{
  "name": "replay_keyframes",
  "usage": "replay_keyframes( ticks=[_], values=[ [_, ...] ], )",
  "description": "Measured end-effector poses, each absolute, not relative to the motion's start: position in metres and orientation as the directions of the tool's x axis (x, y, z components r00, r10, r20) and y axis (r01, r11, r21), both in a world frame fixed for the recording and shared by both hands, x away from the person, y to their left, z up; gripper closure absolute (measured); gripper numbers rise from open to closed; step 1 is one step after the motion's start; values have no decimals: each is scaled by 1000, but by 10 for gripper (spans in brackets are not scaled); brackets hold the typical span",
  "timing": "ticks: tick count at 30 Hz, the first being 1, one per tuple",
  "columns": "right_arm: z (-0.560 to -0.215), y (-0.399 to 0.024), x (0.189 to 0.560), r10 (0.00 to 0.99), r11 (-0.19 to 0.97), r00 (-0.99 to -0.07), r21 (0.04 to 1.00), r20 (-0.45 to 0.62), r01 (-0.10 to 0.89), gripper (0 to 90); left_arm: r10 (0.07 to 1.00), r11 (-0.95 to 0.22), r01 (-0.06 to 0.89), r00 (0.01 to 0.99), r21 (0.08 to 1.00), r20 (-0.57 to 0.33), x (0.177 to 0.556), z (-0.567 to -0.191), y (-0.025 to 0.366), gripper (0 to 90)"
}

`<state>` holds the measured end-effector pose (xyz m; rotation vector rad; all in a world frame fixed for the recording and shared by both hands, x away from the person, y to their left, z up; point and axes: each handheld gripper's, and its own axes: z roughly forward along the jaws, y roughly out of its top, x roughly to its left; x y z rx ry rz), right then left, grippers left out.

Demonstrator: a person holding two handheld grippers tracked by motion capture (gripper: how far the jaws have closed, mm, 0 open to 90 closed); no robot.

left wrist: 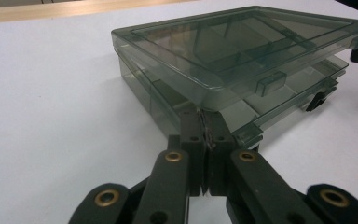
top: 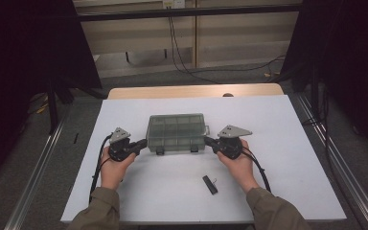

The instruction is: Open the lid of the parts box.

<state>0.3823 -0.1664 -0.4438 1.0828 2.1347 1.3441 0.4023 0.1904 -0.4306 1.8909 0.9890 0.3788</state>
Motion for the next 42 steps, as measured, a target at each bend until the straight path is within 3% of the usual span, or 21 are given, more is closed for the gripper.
replay_keyframes(
  ticks=[42],
  values=[
    [-452,-160,384,774,239,-631,900,50,365,900,792,-238,379,608,894,-47,411,-411,184,810]
  ],
)
